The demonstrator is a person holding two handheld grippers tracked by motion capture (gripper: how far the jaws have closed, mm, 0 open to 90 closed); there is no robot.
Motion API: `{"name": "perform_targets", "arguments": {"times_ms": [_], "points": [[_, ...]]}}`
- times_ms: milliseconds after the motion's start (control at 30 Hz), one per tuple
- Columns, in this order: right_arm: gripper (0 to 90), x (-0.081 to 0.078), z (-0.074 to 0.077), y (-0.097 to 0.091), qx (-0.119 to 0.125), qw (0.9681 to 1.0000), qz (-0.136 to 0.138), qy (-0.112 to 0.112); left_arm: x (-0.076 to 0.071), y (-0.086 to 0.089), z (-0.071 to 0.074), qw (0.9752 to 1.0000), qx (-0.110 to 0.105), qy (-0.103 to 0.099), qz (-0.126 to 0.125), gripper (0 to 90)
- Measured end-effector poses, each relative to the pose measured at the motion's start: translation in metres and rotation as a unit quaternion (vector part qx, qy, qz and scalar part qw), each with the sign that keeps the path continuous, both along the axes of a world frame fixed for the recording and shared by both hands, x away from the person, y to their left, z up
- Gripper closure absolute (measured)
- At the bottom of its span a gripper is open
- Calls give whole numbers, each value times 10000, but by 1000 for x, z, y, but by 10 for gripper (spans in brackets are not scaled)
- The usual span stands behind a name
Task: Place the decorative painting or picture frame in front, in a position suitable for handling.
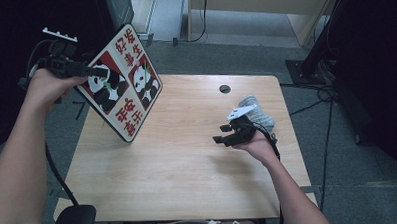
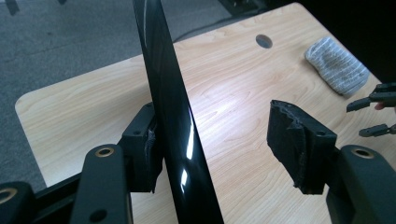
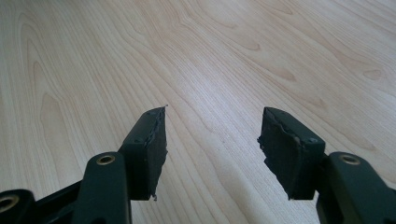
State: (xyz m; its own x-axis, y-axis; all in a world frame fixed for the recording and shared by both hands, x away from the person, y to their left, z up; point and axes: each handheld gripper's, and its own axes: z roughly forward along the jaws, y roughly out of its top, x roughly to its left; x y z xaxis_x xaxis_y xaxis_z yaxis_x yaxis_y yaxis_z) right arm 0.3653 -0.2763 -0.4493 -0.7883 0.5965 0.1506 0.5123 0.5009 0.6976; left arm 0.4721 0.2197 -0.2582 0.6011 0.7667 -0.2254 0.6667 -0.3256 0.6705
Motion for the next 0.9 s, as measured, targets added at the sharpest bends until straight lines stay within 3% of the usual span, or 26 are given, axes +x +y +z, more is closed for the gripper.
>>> {"name": "perform_targets", "arguments": {"times_ms": [267,433,600,800,900], "points": [[413,0,-1,-2,-2,10000,15,3,29,-4,7,9996,96,260,26,426],[412,-1,-1,-2,8,10000,-12,17,41,-8,10,9992,282,292,-49,440],[411,-1,-2,-2,-13,10000,-1,26,56,-11,4,9985,271,456,-97,474],[409,1,-6,0,-61,10000,60,39,64,-14,1,9978,243,586,-196,572],[408,1,-7,0,-99,9999,105,42,68,-14,3,9960,367,809,-115,643]]}}
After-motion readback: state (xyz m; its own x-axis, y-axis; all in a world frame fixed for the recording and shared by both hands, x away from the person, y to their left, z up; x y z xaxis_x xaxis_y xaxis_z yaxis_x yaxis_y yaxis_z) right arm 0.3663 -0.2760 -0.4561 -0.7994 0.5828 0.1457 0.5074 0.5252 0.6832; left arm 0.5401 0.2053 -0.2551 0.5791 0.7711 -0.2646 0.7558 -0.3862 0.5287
